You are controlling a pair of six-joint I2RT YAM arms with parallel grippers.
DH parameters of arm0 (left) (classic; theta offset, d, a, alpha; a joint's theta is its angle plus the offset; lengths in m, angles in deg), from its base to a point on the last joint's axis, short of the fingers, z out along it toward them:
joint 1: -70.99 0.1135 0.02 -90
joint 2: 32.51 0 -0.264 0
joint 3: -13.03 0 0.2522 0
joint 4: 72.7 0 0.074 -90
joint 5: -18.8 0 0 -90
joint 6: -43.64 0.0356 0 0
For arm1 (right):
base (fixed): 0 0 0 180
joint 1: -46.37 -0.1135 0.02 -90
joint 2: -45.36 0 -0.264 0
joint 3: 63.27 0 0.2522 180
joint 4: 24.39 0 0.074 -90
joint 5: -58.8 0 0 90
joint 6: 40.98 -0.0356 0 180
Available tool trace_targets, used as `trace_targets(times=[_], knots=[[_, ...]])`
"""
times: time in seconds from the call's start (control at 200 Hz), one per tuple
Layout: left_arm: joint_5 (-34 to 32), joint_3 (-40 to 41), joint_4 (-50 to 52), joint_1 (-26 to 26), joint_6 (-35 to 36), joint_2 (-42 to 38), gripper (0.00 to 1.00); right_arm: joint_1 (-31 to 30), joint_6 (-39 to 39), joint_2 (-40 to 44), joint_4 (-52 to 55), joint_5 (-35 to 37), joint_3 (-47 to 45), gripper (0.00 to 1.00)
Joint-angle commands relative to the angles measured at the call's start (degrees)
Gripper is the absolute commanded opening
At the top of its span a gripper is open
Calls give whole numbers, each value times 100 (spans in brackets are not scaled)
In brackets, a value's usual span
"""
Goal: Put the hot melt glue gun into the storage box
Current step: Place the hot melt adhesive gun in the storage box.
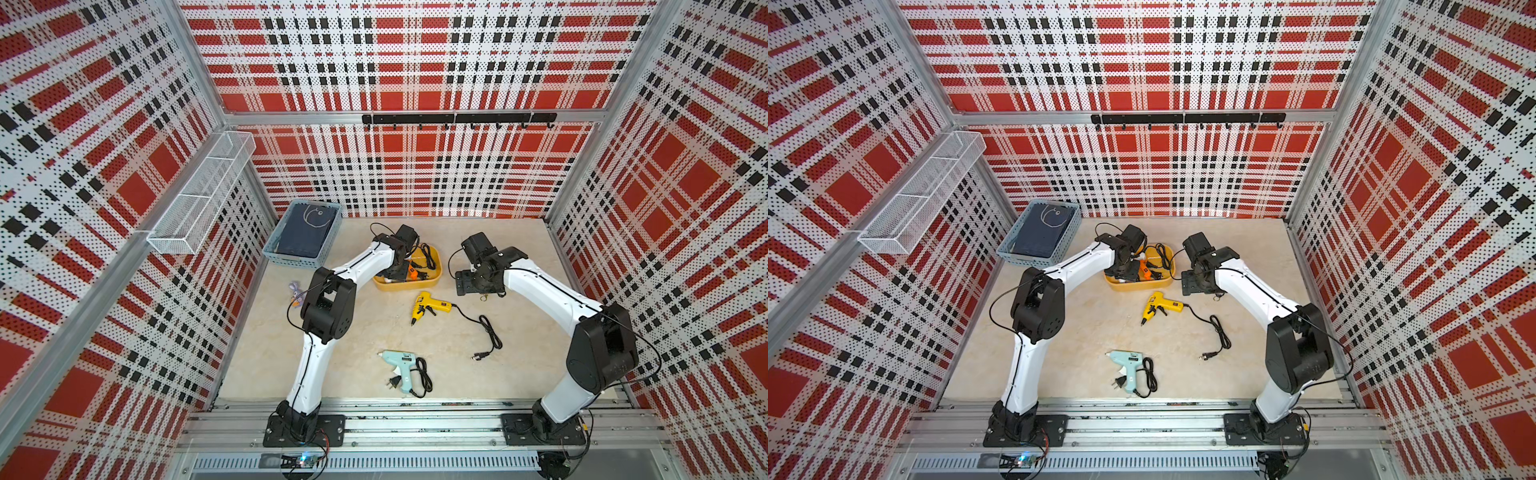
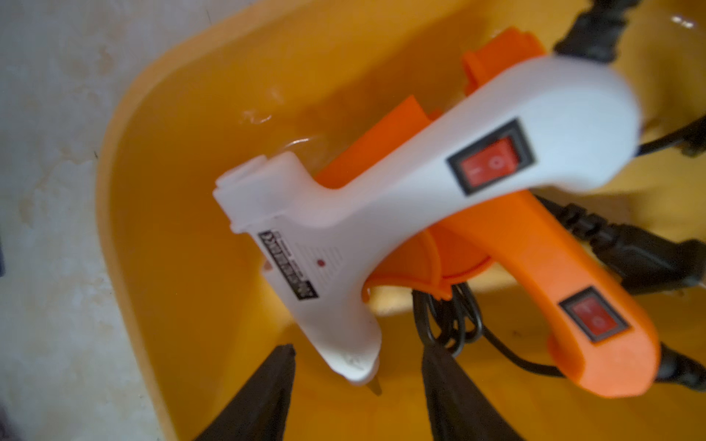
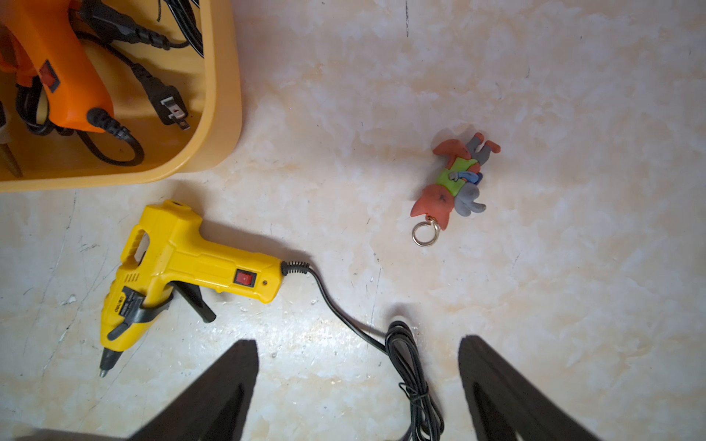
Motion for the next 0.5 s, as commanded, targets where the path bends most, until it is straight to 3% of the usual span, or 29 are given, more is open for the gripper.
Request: trace_targets(times=[0.0,0.2,0.496], knots=[[15,-23,73,22,-103,-591,62,61,-48,151,73,63,0,90],[311,249,156,-168,-330,-1379,72,109,-30,132,95,75,75,90],[803,1513,9,-1192,-555,-1868,70,356,45,155,64,62,-2,90]])
